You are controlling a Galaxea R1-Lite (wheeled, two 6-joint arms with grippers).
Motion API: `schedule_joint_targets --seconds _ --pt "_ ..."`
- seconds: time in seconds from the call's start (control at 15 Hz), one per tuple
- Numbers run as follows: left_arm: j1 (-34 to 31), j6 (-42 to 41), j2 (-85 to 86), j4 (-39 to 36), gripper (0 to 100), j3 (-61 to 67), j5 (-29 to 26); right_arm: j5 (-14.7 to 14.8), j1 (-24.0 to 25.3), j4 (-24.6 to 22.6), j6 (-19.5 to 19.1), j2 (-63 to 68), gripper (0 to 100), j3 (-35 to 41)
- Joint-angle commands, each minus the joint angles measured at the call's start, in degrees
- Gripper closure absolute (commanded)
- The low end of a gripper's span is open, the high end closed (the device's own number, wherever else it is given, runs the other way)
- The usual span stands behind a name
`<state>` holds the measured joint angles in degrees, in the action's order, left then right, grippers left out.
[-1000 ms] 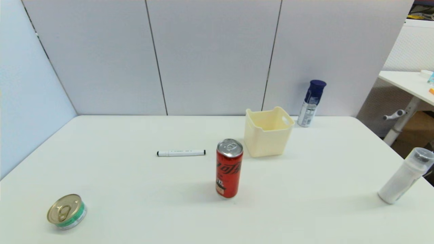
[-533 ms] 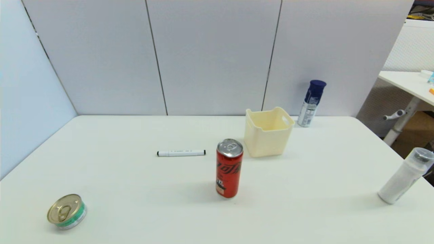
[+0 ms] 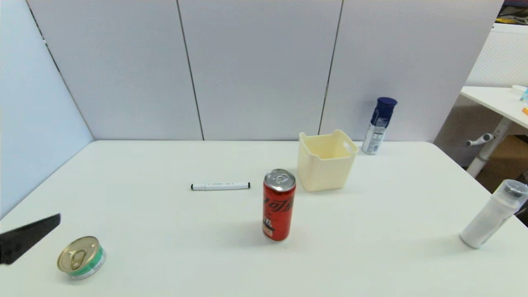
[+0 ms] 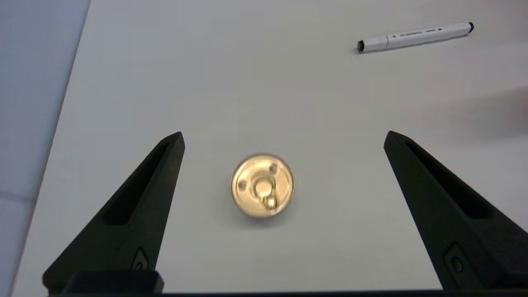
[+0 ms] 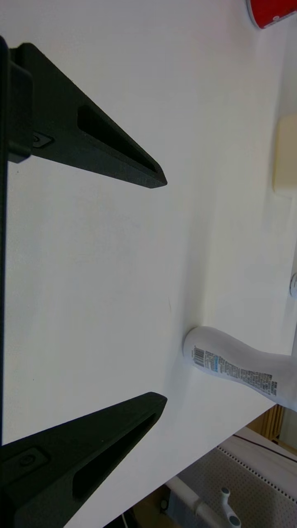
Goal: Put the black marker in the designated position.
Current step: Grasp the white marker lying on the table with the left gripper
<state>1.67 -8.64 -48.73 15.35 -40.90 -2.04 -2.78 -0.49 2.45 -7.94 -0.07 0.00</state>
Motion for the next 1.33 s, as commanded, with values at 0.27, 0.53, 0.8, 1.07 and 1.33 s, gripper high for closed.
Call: schedule_joint_targets --seconds 0.27,0.53,0.8,1.07,1.33 --pt "3.9 -14.6 -39.9 11.4 0 -33.1 -12.1 0.0 0.0 0.0 -0.1 0.1 0 0.0" --pt "5.5 -17.1 -49.5 12.1 0 -38.6 -22.6 0.0 0.0 0.0 -0.1 0.1 0 0.0" --pt "8.8 -18.0 -58.0 7.7 0 -41.7 -27.1 0.0 0.0 0.0 -0.1 0.1 0 0.0" --pt "11.5 -18.9 -66.1 -1.6 0 -42.1 -27.2 0.0 0.0 0.0 -0.1 0.1 0 0.0" --pt "12.3 -22.1 -68.4 -2.6 0 -42.1 -29.6 0.0 0.0 0.0 -0.1 0.1 0 0.0"
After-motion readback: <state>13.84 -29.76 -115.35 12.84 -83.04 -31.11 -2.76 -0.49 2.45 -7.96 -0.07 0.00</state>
